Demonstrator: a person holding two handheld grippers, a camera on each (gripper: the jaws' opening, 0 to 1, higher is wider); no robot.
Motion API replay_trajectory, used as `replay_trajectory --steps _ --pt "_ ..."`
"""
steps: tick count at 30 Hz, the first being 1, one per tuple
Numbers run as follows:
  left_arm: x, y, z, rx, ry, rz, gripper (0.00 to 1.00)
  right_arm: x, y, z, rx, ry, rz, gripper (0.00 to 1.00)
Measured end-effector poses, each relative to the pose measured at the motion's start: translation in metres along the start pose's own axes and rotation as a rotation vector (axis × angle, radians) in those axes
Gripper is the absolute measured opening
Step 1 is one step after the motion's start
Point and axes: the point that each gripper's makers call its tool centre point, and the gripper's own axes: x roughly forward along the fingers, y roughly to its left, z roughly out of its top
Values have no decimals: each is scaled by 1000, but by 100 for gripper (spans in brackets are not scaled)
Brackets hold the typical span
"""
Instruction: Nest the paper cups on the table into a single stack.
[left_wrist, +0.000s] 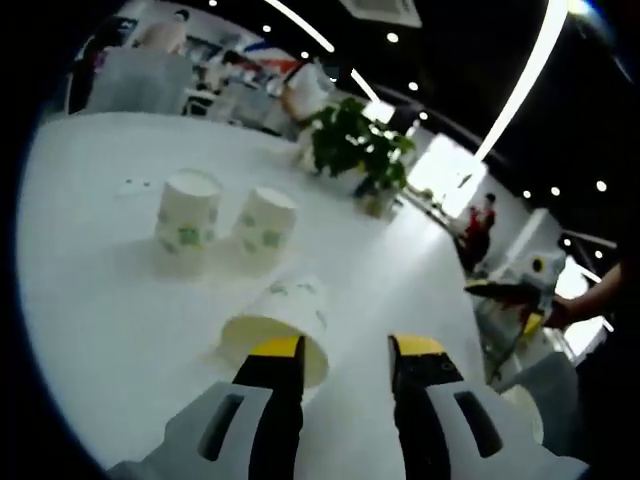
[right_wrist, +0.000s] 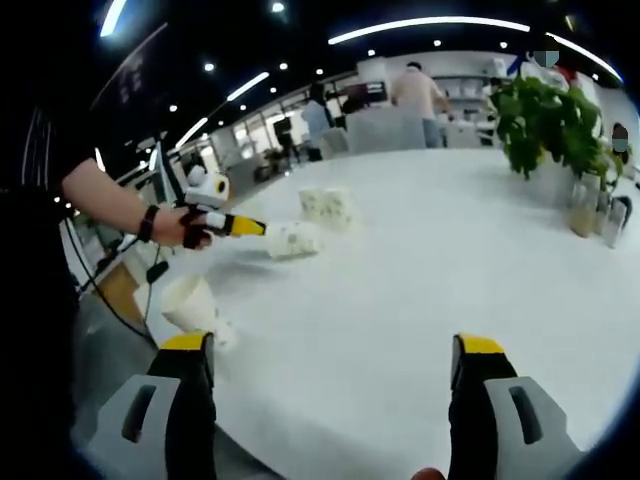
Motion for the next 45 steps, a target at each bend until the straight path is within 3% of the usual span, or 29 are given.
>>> replay_trajectory --steps 10,15,17,22,24,28,35,45 --pt "2 7 2 -38 -27 9 19 -2 -2 0 3 1 -6 97" --pt "1 13 2 -51 -36 41 3 -3 -3 1 9 0 -12 96" --pt "1 15 1 -44 -35 44 1 -3 -3 1 6 -1 -9 96" --pt "3 12 -1 -32 -37 47 0 -3 -2 1 7 2 -8 96" --pt "3 9 -2 37 -28 26 0 -2 -3 0 6 3 -8 96" --pt "4 7 -3 -21 -34 22 0 -2 -2 1 9 2 -7 96" --pt "3 1 -3 -48 -34 24 0 -3 -3 2 5 1 -8 96" --pt "-4 -2 4 -36 -49 41 0 -4 -1 5 -1 -10 -7 95"
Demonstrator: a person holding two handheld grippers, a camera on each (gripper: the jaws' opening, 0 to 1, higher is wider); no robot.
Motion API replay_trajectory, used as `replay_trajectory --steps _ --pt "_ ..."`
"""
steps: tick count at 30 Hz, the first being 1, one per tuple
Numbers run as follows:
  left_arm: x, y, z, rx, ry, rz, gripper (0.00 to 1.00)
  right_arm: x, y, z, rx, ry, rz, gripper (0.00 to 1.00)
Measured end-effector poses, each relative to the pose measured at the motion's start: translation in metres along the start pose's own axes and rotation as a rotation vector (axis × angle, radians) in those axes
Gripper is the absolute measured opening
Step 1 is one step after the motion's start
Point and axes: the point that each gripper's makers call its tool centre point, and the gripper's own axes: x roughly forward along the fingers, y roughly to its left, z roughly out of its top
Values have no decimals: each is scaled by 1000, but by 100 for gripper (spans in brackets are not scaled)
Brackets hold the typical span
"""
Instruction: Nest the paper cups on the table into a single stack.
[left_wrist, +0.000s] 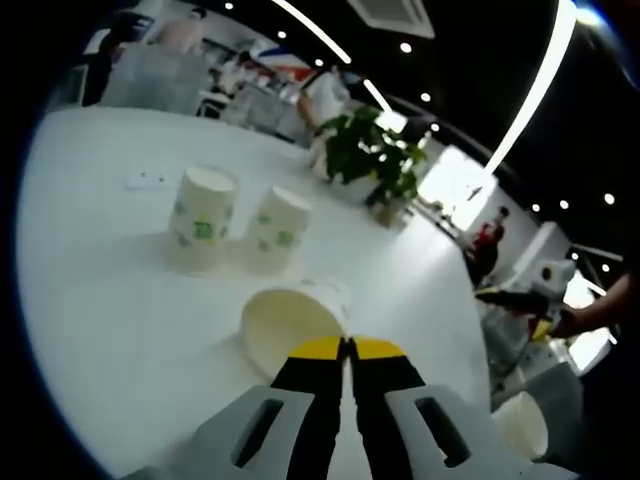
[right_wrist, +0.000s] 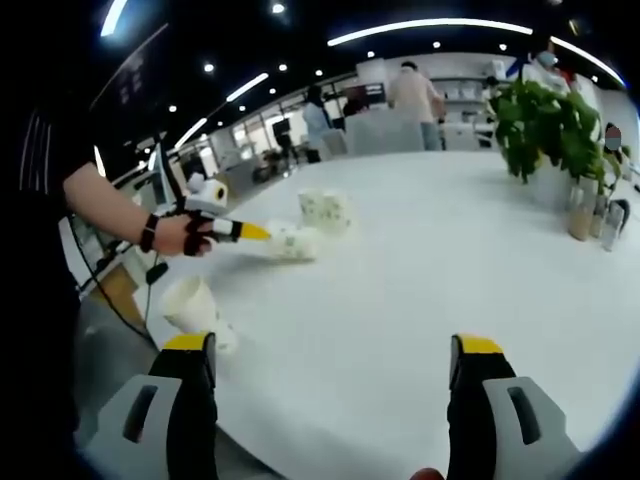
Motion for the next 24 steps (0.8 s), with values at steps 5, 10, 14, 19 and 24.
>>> replay_trajectory --steps 5,10,14,19,24 --pt "-3 -4 5 6 -3 6 0 -1 2 3 -3 -12 1 95" --pt "-5 -7 8 31 3 2 0 -2 3 9 -4 -33 9 96" --pt "-9 -10 15 51 5 1 0 -3 3 13 -8 -42 10 95" --pt "-20 -13 21 73 11 14 0 -1 4 17 -12 -61 19 95" --pt "-30 -22 26 96 17 15 0 1 6 22 -7 -83 24 95"
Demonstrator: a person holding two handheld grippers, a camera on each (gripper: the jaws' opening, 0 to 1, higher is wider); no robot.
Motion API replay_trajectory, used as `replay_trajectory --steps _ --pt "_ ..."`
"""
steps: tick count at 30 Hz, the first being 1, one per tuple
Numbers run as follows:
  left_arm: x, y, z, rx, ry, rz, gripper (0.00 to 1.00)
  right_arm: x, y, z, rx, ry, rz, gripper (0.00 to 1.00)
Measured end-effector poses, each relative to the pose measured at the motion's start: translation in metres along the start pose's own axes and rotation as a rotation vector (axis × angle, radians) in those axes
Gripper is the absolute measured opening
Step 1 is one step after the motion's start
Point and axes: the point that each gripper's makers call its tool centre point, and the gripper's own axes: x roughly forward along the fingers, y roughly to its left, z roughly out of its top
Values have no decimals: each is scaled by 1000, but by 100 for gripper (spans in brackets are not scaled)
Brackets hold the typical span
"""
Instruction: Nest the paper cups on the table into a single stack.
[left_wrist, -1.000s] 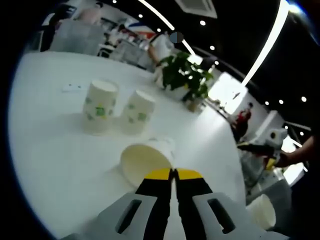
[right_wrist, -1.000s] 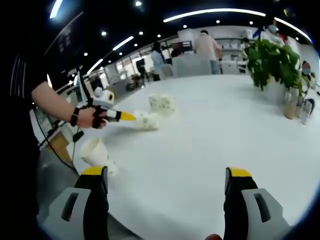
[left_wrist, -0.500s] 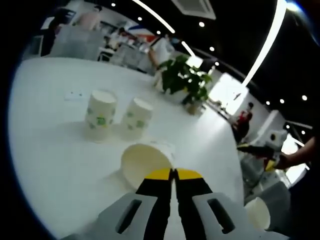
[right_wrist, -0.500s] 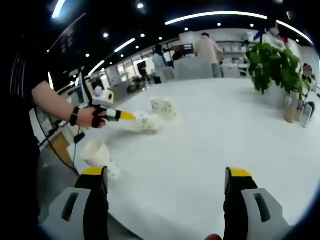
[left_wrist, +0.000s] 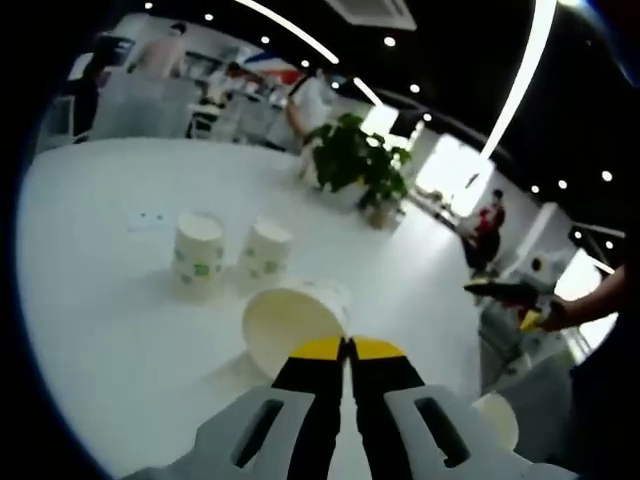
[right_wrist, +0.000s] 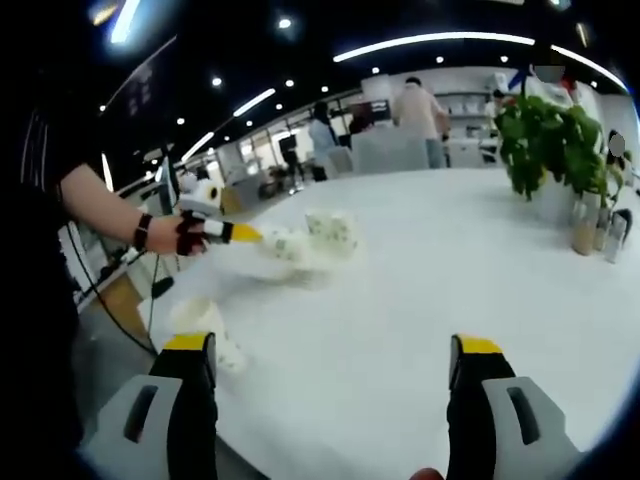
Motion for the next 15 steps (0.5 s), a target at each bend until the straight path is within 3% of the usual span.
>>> replay_trajectory --steps 5,8,15 --pt "-11 -8 9 35 -6 10 0 -1 1 3 -6 -13 7 95" --pt "-17 -13 13 117 -9 19 0 -2 2 5 -7 -23 7 95" --pt "-29 -40 18 201 7 2 0 -6 6 9 -15 -37 7 94"
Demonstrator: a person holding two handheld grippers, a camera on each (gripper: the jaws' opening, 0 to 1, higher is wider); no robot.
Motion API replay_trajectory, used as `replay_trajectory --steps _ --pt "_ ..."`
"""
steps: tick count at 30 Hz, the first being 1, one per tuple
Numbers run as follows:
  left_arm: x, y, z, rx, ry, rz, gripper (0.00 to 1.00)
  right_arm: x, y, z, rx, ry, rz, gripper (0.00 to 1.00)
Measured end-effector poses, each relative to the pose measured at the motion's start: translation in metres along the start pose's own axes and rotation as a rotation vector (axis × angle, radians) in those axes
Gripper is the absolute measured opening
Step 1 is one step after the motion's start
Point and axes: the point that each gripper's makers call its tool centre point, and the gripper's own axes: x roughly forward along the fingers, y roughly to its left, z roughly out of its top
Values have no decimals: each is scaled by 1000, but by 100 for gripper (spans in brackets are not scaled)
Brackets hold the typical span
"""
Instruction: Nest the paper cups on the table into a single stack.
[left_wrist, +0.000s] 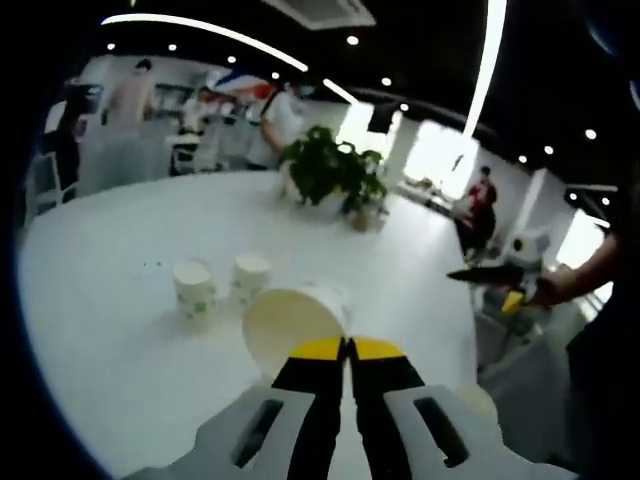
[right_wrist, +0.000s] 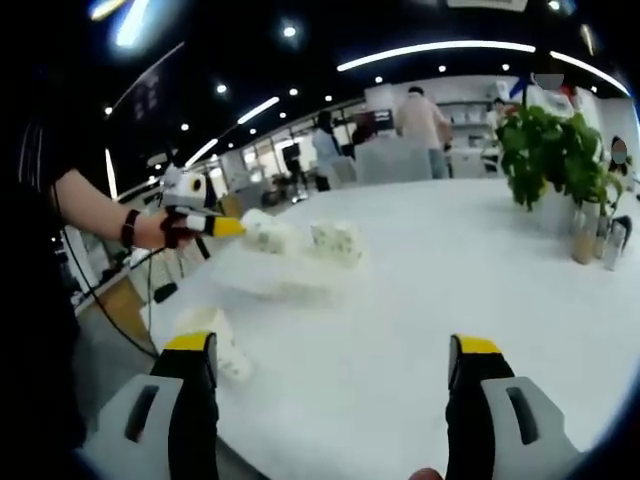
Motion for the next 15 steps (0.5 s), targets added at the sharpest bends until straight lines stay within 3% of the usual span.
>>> replay_trajectory --steps 2,10,15 --pt "-5 -7 3 50 6 -1 0 -1 3 0 0 -5 3 94" --pt "-22 -18 18 91 -21 5 0 0 11 1 4 -16 7 93" --pt "-36 -27 41 139 -54 3 0 4 14 4 9 -26 7 93"
